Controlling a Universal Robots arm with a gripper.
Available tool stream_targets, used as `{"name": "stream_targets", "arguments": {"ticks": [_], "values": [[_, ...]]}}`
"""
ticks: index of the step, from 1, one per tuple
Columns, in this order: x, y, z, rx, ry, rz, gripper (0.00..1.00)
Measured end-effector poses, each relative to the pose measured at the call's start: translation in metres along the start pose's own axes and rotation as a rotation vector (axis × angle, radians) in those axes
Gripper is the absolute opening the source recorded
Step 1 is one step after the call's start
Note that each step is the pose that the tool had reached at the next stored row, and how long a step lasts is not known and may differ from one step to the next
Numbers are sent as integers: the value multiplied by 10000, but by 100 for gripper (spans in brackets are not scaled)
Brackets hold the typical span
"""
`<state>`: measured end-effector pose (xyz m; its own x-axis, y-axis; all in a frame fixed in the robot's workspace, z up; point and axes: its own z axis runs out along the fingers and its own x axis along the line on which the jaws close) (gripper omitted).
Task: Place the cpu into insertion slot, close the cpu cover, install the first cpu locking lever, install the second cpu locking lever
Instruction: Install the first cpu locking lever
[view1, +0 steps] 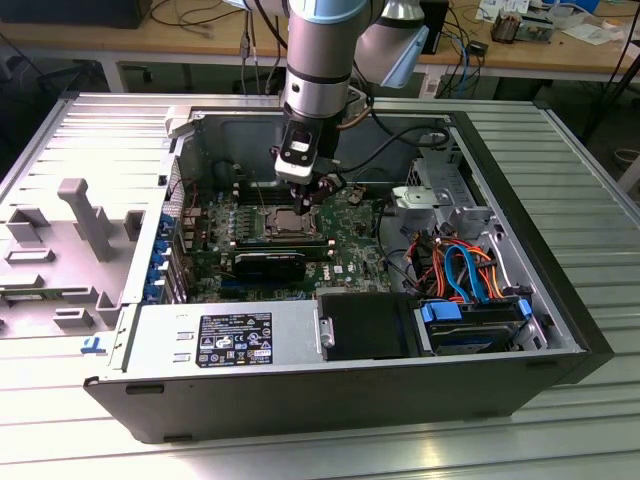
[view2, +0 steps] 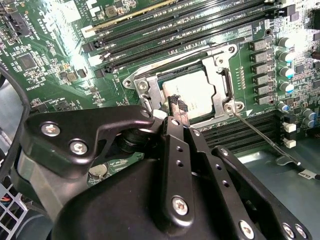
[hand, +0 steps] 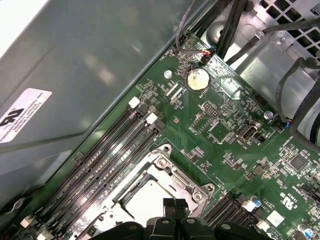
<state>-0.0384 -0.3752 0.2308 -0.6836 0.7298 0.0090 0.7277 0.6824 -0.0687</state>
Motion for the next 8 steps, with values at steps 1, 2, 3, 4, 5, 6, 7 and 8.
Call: {"name": "stream_targets", "arguments": {"ticks": [1, 2, 3, 4, 5, 6, 7, 8], "values": [[0, 0, 0, 0, -2, -24, 11], [0, 0, 0, 0, -3, -49, 11], [0, 0, 0, 1, -5, -73, 11], [0, 0, 0, 1, -7, -106, 11], [0, 0, 0, 0, -9, -134, 11], [0, 0, 0, 1, -11, -153, 11], [0, 0, 0, 2, -12, -169, 11], [0, 0, 0, 1, -13, -194, 11]]}}
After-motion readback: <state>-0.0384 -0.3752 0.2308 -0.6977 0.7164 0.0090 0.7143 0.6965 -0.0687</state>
